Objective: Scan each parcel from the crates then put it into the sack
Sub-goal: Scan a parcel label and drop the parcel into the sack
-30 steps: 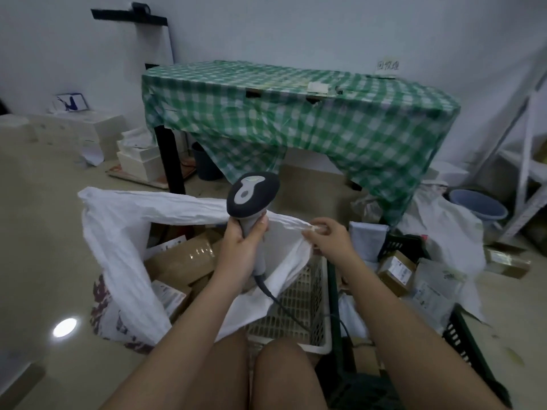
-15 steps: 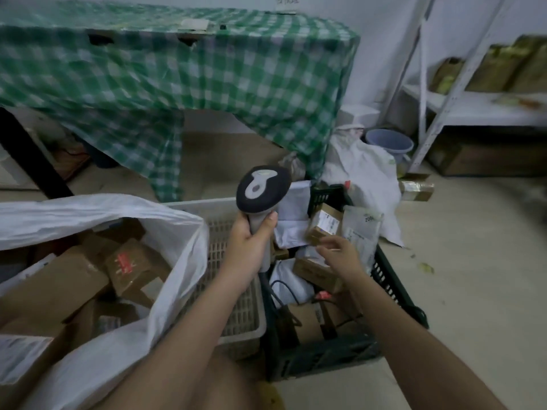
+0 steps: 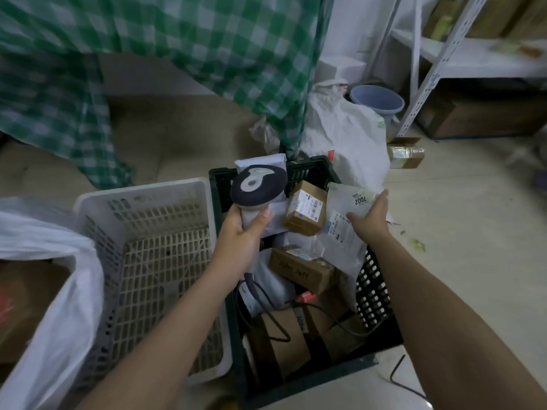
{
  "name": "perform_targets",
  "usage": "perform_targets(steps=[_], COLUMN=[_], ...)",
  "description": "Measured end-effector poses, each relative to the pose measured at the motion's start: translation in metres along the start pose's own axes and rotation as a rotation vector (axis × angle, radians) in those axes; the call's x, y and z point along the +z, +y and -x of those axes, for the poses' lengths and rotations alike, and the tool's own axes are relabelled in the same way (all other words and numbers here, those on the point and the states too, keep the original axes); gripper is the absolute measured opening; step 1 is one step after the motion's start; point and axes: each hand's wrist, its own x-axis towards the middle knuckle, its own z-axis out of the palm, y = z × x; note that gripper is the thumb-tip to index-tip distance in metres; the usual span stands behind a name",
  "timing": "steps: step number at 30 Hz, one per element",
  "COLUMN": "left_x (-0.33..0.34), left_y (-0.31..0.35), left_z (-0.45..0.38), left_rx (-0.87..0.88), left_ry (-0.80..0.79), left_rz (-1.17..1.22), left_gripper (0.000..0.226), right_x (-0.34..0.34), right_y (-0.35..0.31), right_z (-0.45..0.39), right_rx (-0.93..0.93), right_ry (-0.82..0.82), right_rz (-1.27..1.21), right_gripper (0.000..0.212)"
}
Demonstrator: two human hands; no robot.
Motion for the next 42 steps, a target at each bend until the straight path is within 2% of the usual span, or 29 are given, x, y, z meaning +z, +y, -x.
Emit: perform_targets(steps=[2,4,5,7,8,10,14,21,27,32,37,42], left_x=[-0.001,-0.003,-0.003,-0.004,-0.005,-0.007,-0.014,-0.029,-0.048,-0.066,-0.089,-0.113], left_y=[-0.007,-0.014,-0.016,-0.019,-0.019,-0.017,-0.010,0.029,0.061,0.078,0.083,0.071], left_z=[-0.006,-0.010,-0.010,-0.009,-0.007,-0.001,0.011,0.052,0.090,0.116,0.137,0.144], left_rx=[-0.004,-0.015,-0.023,-0.038,-0.042,-0.038,-0.031,0.023,0.099,0.134,0.095,0.043], left_ry=[-0.001,-0.002,-0.001,0.000,-0.004,-0.014,0.014,0.034,0.066,0.097,0.141,0.155], left_rz=[-0.002,-0.007,-0.012,-0.016,-0.015,-0.001,0.019,0.059,0.035,0.051,0.094,0.102], left_gripper=[0.036,0.035,0.034,0.033,0.033,0.033,0.033,0.033,0.036,0.033,0.040,0.039], right_x=[0.006,0.014,0.018,0.026,0.028,0.030,0.018,-0.024,-0.045,-0.047,-0.037,-0.020], right_y=[-0.002,-0.001,0.002,0.006,0.008,0.012,0.003,-0.031,-0.079,-0.109,-0.127,-0.139], right_z=[-0.010,-0.008,-0.006,0.002,0.008,0.021,0.052,0.117,0.166,0.196,0.210,0.216], right_rx=[0.054,0.084,0.085,0.072,0.061,0.057,-0.015,-0.190,-0.162,-0.131,-0.073,-0.099], right_ry=[-0.045,-0.015,0.014,0.052,0.061,0.110,0.207,0.270,0.185,0.066,-0.072,-0.165], right_rz=[-0.080,-0.047,0.009,0.110,0.130,0.120,0.114,-0.063,-0.417,-0.617,-0.759,-0.749], right_gripper=[0.104,0.090,0.072,0.019,0.006,0.026,0.035,0.019,0.008,0.007,0.011,0.013])
